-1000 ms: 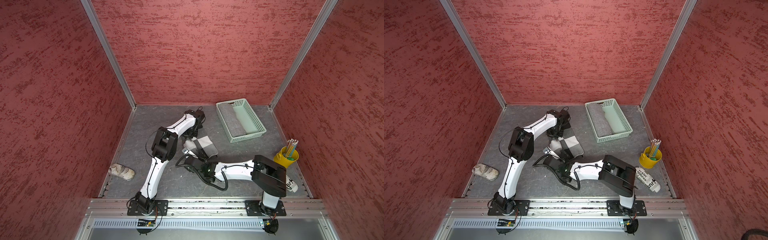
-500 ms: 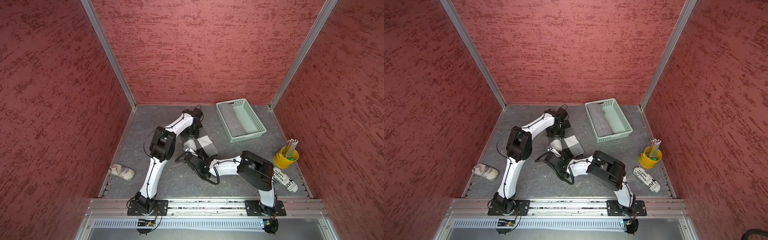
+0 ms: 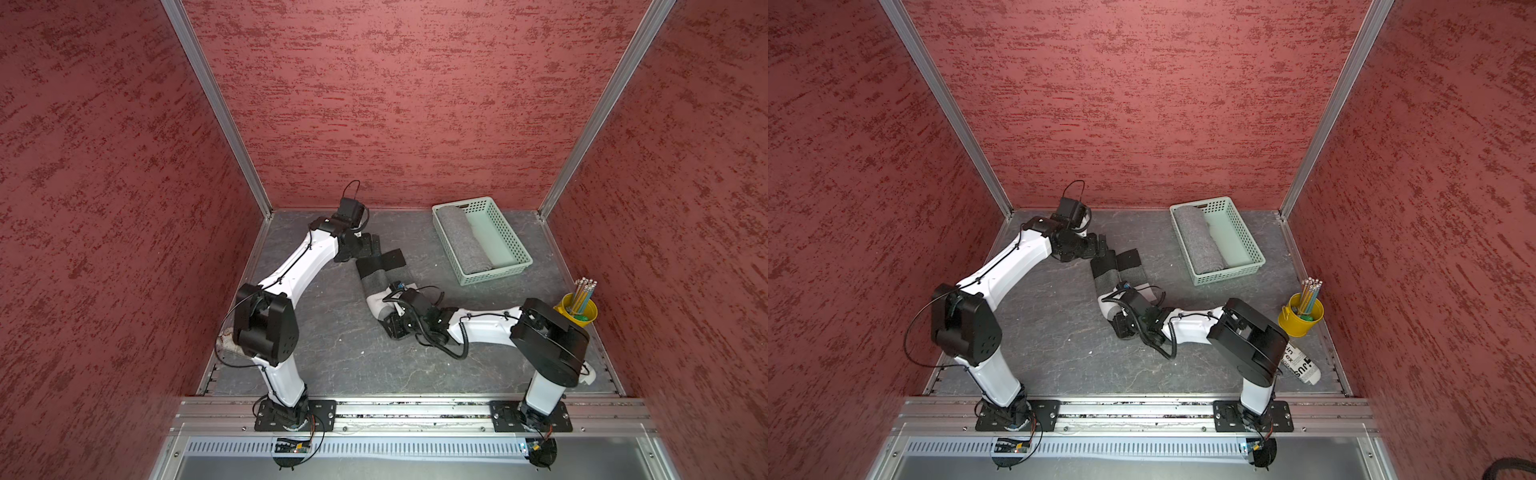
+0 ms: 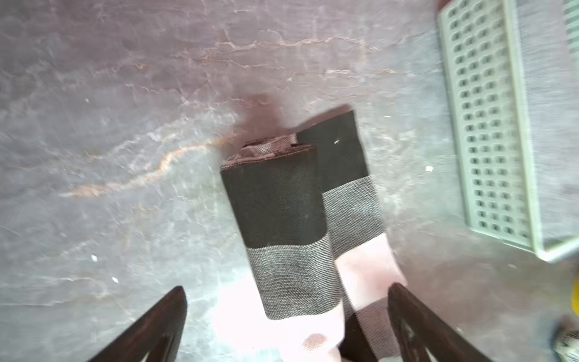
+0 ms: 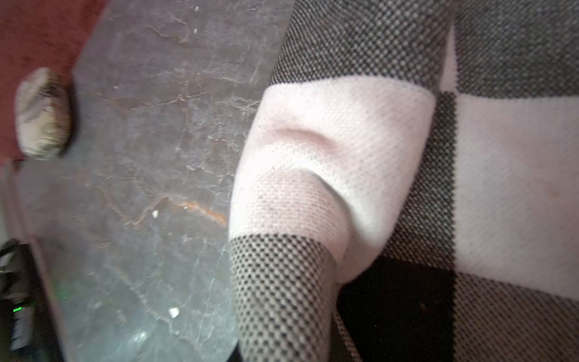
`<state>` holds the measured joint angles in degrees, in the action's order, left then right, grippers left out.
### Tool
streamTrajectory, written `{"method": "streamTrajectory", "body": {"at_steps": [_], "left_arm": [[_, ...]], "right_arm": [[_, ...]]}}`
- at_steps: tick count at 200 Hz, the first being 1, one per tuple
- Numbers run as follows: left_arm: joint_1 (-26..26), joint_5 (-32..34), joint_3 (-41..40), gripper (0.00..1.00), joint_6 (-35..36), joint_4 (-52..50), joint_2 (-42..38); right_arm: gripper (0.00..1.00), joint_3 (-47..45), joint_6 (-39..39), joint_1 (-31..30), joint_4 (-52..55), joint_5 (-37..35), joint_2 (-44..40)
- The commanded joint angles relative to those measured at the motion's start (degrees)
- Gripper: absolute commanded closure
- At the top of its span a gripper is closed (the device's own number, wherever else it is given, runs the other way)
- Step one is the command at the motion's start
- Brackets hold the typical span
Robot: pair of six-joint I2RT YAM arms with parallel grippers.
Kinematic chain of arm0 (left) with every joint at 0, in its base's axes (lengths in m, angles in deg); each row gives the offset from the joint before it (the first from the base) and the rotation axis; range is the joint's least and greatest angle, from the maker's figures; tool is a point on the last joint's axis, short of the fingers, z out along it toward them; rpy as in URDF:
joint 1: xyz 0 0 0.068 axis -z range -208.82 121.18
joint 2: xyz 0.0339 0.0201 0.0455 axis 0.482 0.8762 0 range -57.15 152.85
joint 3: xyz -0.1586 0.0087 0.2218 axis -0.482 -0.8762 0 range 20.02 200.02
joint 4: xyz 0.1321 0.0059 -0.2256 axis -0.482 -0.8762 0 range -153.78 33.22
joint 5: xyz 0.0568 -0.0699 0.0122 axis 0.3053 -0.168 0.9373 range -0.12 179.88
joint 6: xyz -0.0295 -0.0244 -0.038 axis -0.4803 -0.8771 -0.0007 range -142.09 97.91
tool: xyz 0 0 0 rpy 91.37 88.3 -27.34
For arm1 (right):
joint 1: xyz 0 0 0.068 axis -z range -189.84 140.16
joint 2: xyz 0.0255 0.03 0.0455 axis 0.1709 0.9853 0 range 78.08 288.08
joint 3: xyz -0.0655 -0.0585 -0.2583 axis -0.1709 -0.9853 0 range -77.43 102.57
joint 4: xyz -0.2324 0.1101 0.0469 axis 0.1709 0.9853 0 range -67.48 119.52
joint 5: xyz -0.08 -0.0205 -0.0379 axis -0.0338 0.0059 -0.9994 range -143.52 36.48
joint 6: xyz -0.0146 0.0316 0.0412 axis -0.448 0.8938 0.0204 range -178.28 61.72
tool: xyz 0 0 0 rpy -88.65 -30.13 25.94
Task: Roll up the scarf and place it into the basket
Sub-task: Roll the scarf at the center of the board.
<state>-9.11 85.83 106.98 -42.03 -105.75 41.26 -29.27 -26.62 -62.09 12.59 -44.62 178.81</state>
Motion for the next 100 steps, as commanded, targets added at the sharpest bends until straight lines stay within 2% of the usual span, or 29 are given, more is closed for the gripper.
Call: {"method": "streamTrajectory", "body": {"at_steps": [1,25,59,80,100], "left_arm": [[-0.2,-4.3,-9.1,0.0,-3.8,7.5,-2.9],[0.2,-9.4,-18.9,0.0,-9.3,15.2,-6.8],[2.6,-11.5,-28.1,0.0,-16.4,24.1,-7.4],[3.9,-12.2,-30.1,0.01,-19.0,27.8,-5.4],[5.0,-12.4,-30.3,0.05,-19.6,29.1,-3.4]], "right_arm": [[1.0,-7.3,12.4,5.2,-9.2,15.8,-2.5],[1.0,-13.3,20.6,9.7,-22.3,22.4,-2.0],[1.0,-16.2,27.3,11.0,-36.5,25.5,3.3],[1.0,-16.7,30.3,11.0,-42.8,26.1,6.7],[1.0,-16.3,30.5,10.9,-43.8,25.1,8.0]]}}
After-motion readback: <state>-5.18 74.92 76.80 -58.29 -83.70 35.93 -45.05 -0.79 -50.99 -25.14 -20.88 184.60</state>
